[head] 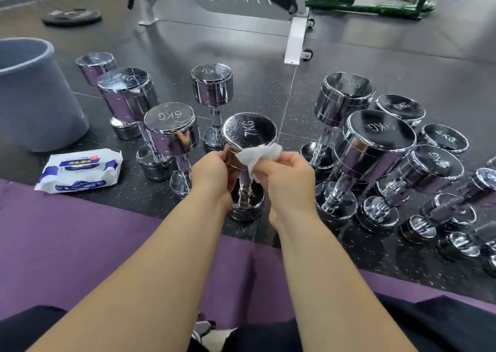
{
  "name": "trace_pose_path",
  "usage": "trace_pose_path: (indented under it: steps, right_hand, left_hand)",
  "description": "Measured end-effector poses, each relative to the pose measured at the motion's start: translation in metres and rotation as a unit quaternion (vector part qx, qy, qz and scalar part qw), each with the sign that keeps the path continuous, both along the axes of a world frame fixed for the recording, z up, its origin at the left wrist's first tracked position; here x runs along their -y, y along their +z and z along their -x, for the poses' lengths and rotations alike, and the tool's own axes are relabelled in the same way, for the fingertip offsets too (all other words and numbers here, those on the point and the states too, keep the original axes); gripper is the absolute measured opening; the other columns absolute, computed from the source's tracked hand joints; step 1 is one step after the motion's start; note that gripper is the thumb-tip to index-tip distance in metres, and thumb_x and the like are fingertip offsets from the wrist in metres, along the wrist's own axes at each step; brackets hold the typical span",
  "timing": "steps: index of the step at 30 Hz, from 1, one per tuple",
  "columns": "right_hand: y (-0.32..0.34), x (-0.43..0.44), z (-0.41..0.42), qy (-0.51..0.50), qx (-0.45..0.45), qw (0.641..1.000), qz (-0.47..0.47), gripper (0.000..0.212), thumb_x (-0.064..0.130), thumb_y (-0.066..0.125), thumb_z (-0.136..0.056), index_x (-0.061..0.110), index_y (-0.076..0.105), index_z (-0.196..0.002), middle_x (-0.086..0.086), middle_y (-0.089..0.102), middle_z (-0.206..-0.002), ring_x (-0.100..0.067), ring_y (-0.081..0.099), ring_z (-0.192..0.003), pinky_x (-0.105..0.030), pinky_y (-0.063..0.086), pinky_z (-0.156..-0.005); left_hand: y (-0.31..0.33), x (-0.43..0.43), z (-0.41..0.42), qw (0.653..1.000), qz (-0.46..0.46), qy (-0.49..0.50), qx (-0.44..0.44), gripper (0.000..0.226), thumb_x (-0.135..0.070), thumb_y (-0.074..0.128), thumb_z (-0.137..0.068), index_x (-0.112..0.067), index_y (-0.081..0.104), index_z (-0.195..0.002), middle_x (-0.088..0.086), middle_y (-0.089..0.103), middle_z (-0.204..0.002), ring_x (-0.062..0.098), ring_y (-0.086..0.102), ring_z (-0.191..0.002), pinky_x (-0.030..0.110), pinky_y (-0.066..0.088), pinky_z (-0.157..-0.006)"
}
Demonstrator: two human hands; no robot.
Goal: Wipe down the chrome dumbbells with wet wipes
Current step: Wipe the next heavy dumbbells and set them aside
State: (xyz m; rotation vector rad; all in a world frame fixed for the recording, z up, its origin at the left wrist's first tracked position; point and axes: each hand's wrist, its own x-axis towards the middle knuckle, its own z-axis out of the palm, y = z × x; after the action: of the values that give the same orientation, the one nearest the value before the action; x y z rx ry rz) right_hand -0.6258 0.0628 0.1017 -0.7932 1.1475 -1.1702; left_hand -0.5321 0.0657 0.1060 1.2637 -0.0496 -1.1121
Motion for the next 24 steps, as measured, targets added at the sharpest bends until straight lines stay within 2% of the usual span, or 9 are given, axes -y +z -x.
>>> trace_pose_path:
  steps: [2, 4, 8, 12, 14, 16, 19, 22, 24]
  right_hand:
    - [0.0, 0.006, 0.001, -0.027, 0.011, 1.0, 0.006, 0.026, -0.012, 0.066, -0.07, 0.01, 0.067, -0.083, -0.009, 0.07, -0.081, -0.019, 0.063, -0.074, -0.034, 0.054, -0.069]
    - [-0.005, 0.003, -0.002, -0.034, 0.019, 0.999, 0.012, 0.025, -0.01, 0.064, -0.071, 0.013, 0.073, -0.077, -0.011, 0.073, -0.083, -0.02, 0.062, -0.077, -0.034, 0.052, -0.072]
    - [-0.01, -0.017, -0.02, 0.039, 0.037, 0.998, 0.03, 0.013, 0.001, 0.076, -0.068, 0.012, 0.078, -0.075, -0.02, 0.073, -0.083, -0.02, 0.061, -0.077, -0.036, 0.05, -0.073]
    - [-0.001, -0.009, -0.017, -0.002, 0.052, 0.998, 0.032, 0.02, -0.01, 0.069, -0.074, 0.009, 0.072, -0.069, -0.014, 0.068, -0.07, -0.022, 0.06, -0.069, -0.034, 0.051, -0.064]
    - [0.004, 0.002, -0.013, -0.041, 0.079, 0.995, 0.035, 0.024, -0.014, 0.064, -0.076, 0.01, 0.064, -0.074, -0.014, 0.066, -0.072, -0.025, 0.059, -0.067, -0.04, 0.049, -0.064]
    - [0.004, 0.002, -0.015, -0.044, 0.071, 0.995, 0.045, 0.023, -0.008, 0.063, -0.073, 0.014, 0.059, -0.077, -0.011, 0.061, -0.072, -0.024, 0.053, -0.065, -0.042, 0.045, -0.063]
    - [-0.005, -0.008, -0.019, -0.049, -0.01, 0.998, 0.042, 0.019, 0.0, 0.066, -0.075, 0.017, 0.058, -0.079, 0.0, 0.059, -0.068, -0.014, 0.051, -0.06, -0.029, 0.043, -0.058]
    - [-0.007, 0.004, -0.013, -0.082, -0.021, 0.996, 0.015, 0.013, 0.005, 0.059, -0.087, 0.016, 0.062, -0.094, 0.004, 0.06, -0.077, -0.004, 0.051, -0.057, -0.015, 0.041, -0.051]
    - [-0.009, 0.017, -0.011, -0.087, -0.032, 0.996, 0.015, 0.023, 0.008, 0.054, -0.09, 0.009, 0.065, -0.11, 0.004, 0.058, -0.078, -0.005, 0.048, -0.057, -0.016, 0.041, -0.052]
  left_hand:
    - [-0.002, 0.001, 0.001, 1.0, -0.008, 0.0, 0.007, 0.03, -0.005, 0.045, -0.095, -0.015, 0.061, -0.072, -0.001, 0.061, -0.063, 0.009, 0.05, -0.047, 0.015, 0.038, -0.039]
    - [-0.005, 0.004, 0.0, 1.0, -0.016, -0.002, 0.009, 0.028, -0.006, 0.044, -0.094, -0.015, 0.061, -0.075, -0.001, 0.061, -0.067, 0.009, 0.051, -0.05, 0.016, 0.038, -0.042]
    - [-0.007, 0.006, -0.001, 0.999, 0.006, -0.039, 0.017, 0.018, -0.003, 0.048, -0.093, -0.008, 0.059, -0.08, 0.006, 0.058, -0.075, 0.014, 0.052, -0.059, 0.02, 0.044, -0.053]
    - [-0.008, 0.007, -0.003, 0.999, 0.004, -0.029, -0.014, 0.026, -0.004, 0.04, -0.094, -0.012, 0.056, -0.075, 0.002, 0.053, -0.059, 0.007, 0.044, -0.034, 0.014, 0.032, -0.033]
    - [-0.009, 0.008, -0.006, 1.0, 0.003, -0.016, -0.027, 0.028, -0.005, 0.039, -0.094, -0.012, 0.058, -0.075, 0.001, 0.057, -0.056, 0.007, 0.044, -0.032, 0.015, 0.033, -0.032]
    - [-0.012, 0.01, -0.007, 0.999, 0.004, -0.014, -0.035, 0.03, -0.005, 0.036, -0.093, -0.014, 0.058, -0.075, 0.001, 0.06, -0.063, 0.009, 0.047, -0.038, 0.015, 0.034, -0.034]
    - [-0.014, 0.013, -0.005, 0.999, -0.002, -0.01, -0.042, 0.029, -0.006, 0.036, -0.092, -0.015, 0.06, -0.079, 0.004, 0.062, -0.078, 0.013, 0.054, -0.053, 0.02, 0.041, -0.044]
    - [-0.013, 0.012, -0.002, 0.999, -0.011, -0.003, -0.034, 0.03, -0.007, 0.037, -0.094, -0.018, 0.058, -0.076, 0.0, 0.058, -0.069, 0.01, 0.05, -0.045, 0.016, 0.038, -0.038]
    - [-0.012, 0.011, -0.002, 0.999, -0.008, 0.006, -0.036, 0.032, -0.007, 0.038, -0.095, -0.02, 0.057, -0.073, -0.004, 0.056, -0.065, 0.01, 0.05, -0.053, 0.013, 0.039, -0.037]
